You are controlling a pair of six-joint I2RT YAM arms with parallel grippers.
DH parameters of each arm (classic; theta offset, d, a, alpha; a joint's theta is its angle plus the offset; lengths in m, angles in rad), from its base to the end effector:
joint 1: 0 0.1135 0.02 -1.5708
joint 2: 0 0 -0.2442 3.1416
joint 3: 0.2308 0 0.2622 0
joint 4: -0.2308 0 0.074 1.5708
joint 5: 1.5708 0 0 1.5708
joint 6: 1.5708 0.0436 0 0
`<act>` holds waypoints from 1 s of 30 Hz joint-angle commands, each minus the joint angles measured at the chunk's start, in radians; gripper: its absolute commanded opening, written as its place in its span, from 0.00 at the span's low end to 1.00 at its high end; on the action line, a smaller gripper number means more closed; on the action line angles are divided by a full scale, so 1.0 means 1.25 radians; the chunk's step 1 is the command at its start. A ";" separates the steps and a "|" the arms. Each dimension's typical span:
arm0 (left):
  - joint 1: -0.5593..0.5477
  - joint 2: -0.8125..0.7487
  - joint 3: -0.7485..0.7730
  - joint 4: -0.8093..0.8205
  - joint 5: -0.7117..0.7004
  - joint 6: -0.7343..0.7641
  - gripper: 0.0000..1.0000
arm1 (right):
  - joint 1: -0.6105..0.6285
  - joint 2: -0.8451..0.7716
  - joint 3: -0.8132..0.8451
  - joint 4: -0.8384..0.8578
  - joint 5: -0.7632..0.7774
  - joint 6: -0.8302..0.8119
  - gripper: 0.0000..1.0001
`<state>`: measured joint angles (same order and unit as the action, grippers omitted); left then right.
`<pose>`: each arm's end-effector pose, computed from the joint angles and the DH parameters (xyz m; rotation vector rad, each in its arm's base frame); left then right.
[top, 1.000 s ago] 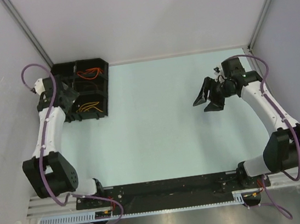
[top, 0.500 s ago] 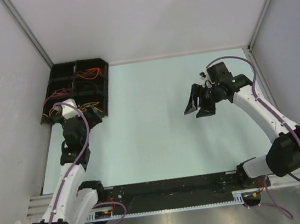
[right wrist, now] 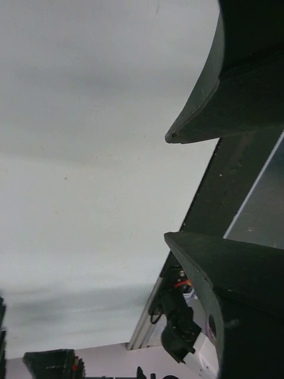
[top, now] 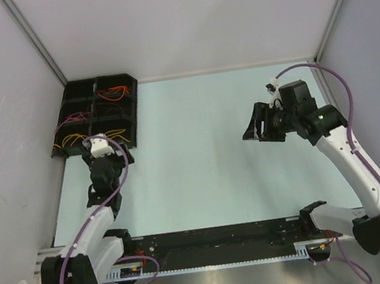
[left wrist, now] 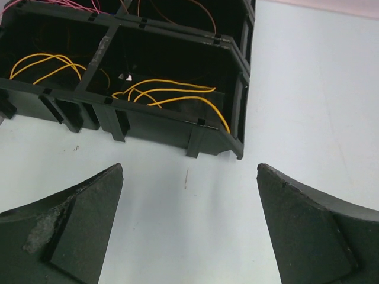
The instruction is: Untangle the cables
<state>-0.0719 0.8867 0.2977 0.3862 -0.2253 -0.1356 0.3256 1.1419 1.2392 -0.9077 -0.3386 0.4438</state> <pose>0.2255 -0.0065 0.1874 -0.2184 1.7551 0.0495 0.2284 0.0924 0.3367 -0.0224 2.4594 0.7568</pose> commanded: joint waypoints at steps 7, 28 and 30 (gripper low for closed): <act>-0.005 0.259 -0.024 0.373 0.032 0.099 0.97 | 0.002 -0.279 -0.104 0.259 0.352 0.025 1.00; -0.004 0.362 -0.108 0.645 0.097 0.150 1.00 | -0.004 -0.180 -0.474 0.784 0.565 0.055 1.00; -0.004 0.362 -0.108 0.646 0.096 0.154 1.00 | -0.003 -0.180 -0.543 0.846 0.559 0.007 1.00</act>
<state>-0.0723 1.3415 0.1699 1.1110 -0.1280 0.0376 0.3229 0.9459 0.6827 -0.1822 0.3229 0.5480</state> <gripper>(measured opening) 0.996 0.994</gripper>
